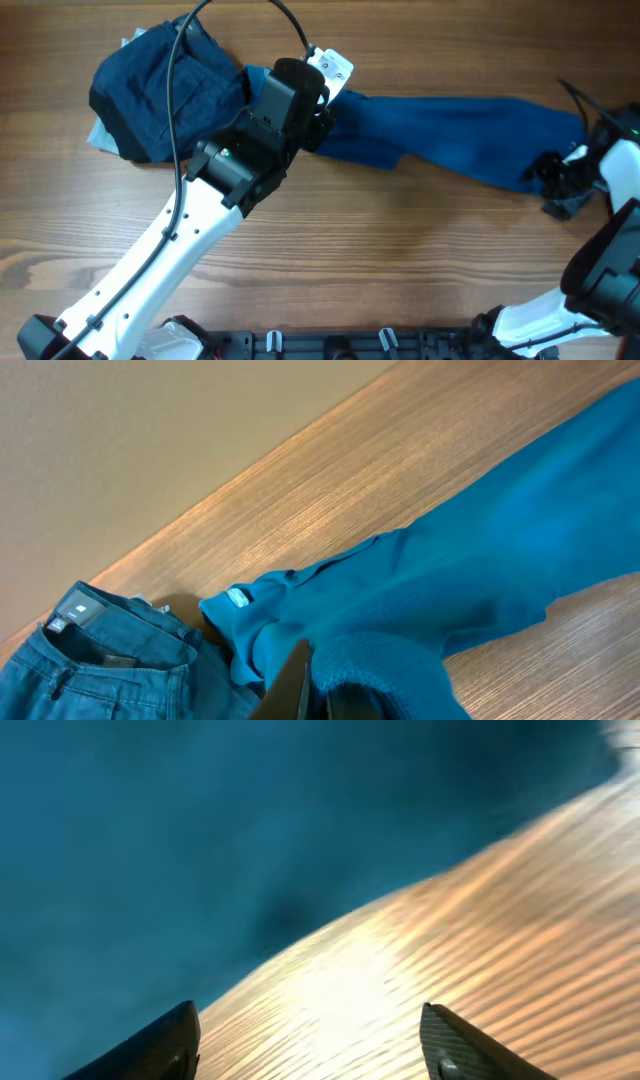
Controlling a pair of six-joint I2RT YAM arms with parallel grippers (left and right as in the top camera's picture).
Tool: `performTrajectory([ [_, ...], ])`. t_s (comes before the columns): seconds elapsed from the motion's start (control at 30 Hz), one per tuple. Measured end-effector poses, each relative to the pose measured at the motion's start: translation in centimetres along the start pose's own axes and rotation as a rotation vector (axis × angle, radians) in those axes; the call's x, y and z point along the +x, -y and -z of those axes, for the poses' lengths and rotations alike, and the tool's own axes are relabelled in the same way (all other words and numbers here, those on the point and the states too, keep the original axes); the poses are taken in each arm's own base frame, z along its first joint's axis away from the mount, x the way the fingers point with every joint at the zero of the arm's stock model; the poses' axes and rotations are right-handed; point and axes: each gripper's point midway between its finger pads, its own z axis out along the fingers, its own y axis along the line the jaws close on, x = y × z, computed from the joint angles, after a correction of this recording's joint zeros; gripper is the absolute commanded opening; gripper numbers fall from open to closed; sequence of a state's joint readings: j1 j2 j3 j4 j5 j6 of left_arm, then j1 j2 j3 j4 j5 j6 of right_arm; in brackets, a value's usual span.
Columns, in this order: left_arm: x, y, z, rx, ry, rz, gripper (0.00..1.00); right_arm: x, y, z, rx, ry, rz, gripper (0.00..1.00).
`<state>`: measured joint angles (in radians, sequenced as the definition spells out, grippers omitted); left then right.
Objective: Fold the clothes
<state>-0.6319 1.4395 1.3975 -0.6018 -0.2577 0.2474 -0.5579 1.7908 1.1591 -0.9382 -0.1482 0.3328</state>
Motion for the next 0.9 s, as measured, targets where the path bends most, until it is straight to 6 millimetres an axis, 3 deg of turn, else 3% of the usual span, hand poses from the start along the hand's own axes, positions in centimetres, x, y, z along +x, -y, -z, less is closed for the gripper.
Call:
performTrajectory([
  [0.13,0.0,0.0,0.0,0.0,0.0,0.0,0.04,-1.9,1.3,-1.8,-0.014,0.043,-0.06,0.75],
  [0.23,0.0,0.0,0.0,0.0,0.001,0.0,0.04,-2.0,1.5,-2.8,-0.012,0.049,-0.1,0.7],
  [0.37,0.0,0.0,0.0,0.0,0.002,0.0,0.04,-3.3,1.3,-2.8,-0.021,0.099,-0.121,0.43],
  [0.43,0.0,0.0,0.0,0.0,0.002,0.0,0.04,-3.9,1.1,-2.9,-0.029,0.122,-0.116,0.18],
  [0.5,0.0,0.0,0.0,0.0,0.002,0.0,0.04,-4.2,1.2,-2.9,-0.032,0.13,-0.117,0.04],
  [0.67,-0.1,-0.1,0.2,-0.001,0.006,0.002,0.04,-3.6,2.2,-1.8,-0.016,0.09,-0.135,0.04],
  [0.73,-0.5,-0.3,0.9,-0.004,0.024,0.006,0.04,-3.6,1.6,1.3,-0.052,0.127,-0.124,0.04],
  [0.83,-1.9,-1.3,3.6,-0.017,0.093,0.025,0.04,-3.8,-0.6,9.6,-0.156,0.3,-0.077,0.04],
  [0.9,-3.3,-2.1,5.7,-0.027,0.149,0.04,0.04,-3.2,-2.0,17.1,-0.237,0.479,-0.033,0.04],
])
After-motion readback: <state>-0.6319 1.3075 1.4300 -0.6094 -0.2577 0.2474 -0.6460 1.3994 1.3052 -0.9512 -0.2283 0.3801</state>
